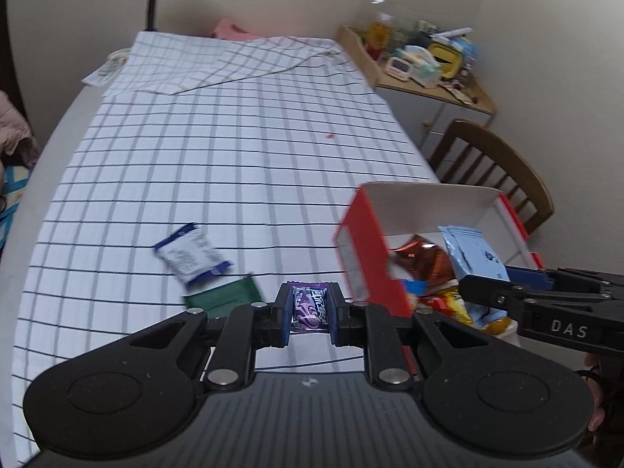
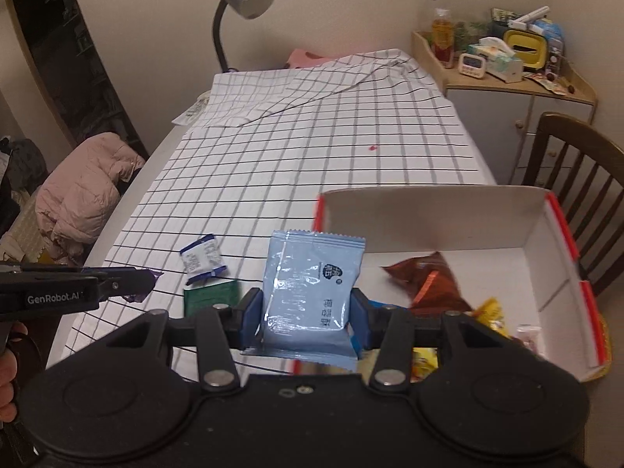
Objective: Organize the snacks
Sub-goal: 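Carry the purple candy and light-blue packet with both tools over the red box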
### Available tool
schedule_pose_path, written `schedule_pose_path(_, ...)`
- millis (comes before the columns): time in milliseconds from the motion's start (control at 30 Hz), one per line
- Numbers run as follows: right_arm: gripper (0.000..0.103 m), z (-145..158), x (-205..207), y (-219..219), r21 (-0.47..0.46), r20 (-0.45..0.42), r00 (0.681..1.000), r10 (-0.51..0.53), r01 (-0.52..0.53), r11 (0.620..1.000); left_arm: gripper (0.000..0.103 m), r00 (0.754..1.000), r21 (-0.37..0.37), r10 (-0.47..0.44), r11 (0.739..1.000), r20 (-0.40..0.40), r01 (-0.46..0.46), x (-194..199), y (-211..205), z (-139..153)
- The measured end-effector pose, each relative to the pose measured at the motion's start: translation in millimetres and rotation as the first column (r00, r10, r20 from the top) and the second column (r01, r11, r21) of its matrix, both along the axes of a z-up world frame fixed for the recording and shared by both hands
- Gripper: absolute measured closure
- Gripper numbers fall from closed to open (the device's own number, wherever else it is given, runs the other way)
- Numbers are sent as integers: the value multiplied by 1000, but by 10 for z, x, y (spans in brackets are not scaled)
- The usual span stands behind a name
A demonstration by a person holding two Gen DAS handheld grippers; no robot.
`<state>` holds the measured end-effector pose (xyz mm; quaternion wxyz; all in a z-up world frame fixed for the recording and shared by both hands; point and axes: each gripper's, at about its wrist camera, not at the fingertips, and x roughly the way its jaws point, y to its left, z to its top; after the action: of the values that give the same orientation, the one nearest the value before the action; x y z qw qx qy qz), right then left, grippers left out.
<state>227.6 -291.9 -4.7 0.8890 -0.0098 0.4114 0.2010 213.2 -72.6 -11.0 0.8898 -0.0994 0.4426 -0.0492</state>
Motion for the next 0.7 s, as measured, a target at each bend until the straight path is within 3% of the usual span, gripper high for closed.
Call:
schedule_pose_path(400, 57, -92, 92, -966, -15, -1, 995, -98, 98, 995, 86, 994, 28, -106, 994, -10, 106, 211, -1125, -110)
schedule_pose_path(700, 57, -372, 293, -1329, -74, -33, 991, -131, 129, 989, 86, 992, 41, -86, 995, -90, 90, 479, -1421, -443)
